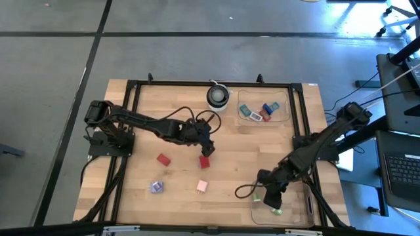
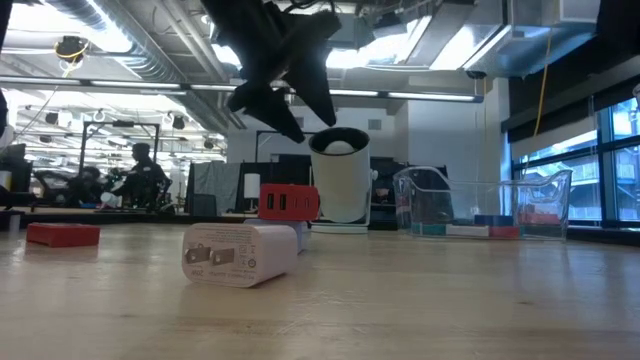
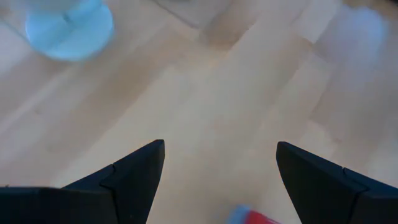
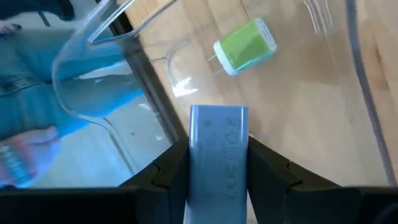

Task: Pick & Place Office items
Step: Put the top light blue charger adapter into the bottom transparent bin

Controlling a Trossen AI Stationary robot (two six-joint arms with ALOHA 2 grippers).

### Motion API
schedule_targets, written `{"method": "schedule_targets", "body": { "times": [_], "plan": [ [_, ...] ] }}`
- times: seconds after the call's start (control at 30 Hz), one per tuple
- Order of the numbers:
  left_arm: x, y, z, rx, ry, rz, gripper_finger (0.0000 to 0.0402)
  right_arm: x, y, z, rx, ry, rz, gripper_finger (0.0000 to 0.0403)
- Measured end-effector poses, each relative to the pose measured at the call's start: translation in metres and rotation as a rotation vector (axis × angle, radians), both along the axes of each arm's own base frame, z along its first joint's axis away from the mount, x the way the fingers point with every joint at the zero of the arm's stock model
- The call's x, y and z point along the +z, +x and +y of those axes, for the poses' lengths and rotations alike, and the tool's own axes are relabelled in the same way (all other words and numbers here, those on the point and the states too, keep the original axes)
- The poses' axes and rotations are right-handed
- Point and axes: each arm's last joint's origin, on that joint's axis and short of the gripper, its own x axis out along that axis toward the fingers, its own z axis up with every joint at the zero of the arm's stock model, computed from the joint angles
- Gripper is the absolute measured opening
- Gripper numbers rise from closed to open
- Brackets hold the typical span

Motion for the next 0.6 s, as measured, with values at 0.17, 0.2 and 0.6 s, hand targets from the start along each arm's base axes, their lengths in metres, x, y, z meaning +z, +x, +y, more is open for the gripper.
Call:
{"method": "schedule_targets", "body": {
  "times": [0.17, 0.2, 0.6],
  "plan": [
    [-0.001, -0.001, -0.014, -0.006, -0.178, -0.019, 0.0306, -0.01, 0.004, 0.001, 0.072, -0.084, -0.063, 0.0129],
    [-0.001, -0.001, -0.017, -0.009, -0.21, -0.019, 0.0306, -0.012, 0.005, 0.002, 0.089, -0.094, -0.068, 0.0131],
    [-0.009, -0.022, -0.059, 0.062, -0.381, 0.116, 0.0306, -0.034, 0.011, 0.007, 0.274, -0.168, -0.103, 0.0146]
  ]
}}
